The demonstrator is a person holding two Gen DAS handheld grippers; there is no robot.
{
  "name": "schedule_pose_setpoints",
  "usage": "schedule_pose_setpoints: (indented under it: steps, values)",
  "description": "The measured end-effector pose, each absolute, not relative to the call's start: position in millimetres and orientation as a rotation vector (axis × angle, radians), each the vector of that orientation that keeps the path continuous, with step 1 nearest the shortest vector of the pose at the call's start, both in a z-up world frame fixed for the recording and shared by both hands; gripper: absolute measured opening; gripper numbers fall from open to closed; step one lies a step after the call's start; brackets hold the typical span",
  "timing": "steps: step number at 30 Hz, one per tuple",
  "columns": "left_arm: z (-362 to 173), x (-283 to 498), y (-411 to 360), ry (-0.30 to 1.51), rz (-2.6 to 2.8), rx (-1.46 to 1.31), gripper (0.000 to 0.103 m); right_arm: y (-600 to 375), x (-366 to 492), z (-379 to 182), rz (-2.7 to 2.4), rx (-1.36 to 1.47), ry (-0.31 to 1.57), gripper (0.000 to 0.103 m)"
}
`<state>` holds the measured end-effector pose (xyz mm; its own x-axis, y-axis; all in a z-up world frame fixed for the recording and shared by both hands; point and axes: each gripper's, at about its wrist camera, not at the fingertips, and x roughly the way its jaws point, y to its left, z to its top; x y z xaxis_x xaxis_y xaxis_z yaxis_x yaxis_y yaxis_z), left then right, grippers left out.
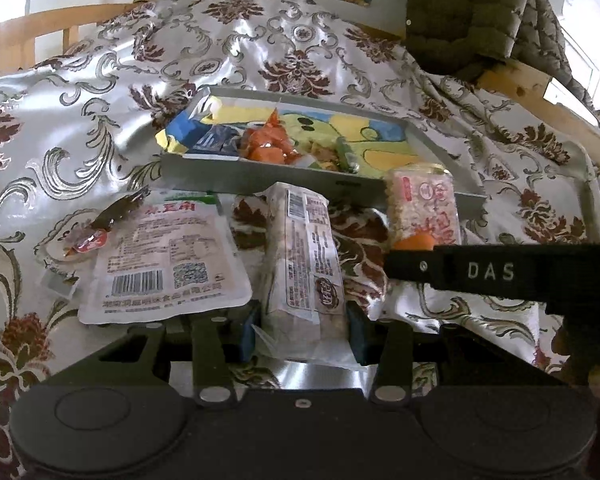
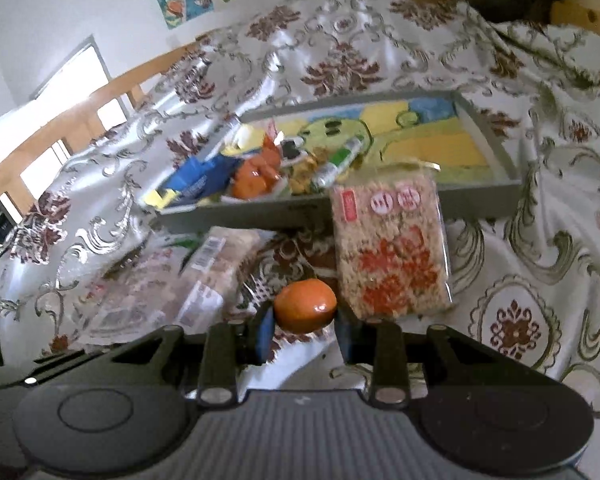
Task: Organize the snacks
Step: 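Carry the white packet with left tool while right tool carries mandarin over tray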
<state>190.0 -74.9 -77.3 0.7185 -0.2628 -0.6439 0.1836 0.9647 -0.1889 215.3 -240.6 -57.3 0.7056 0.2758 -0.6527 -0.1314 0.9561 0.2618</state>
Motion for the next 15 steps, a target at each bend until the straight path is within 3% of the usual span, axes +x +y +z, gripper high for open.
schedule_pose_setpoints:
  steps: [15]
  values:
    - [-56.0, 192.5, -67.2, 0.6, -0.221, -0.158, 0.046, -248.6, 210.5, -29.9, 0.22, 0.193, 0.594, 0.036]
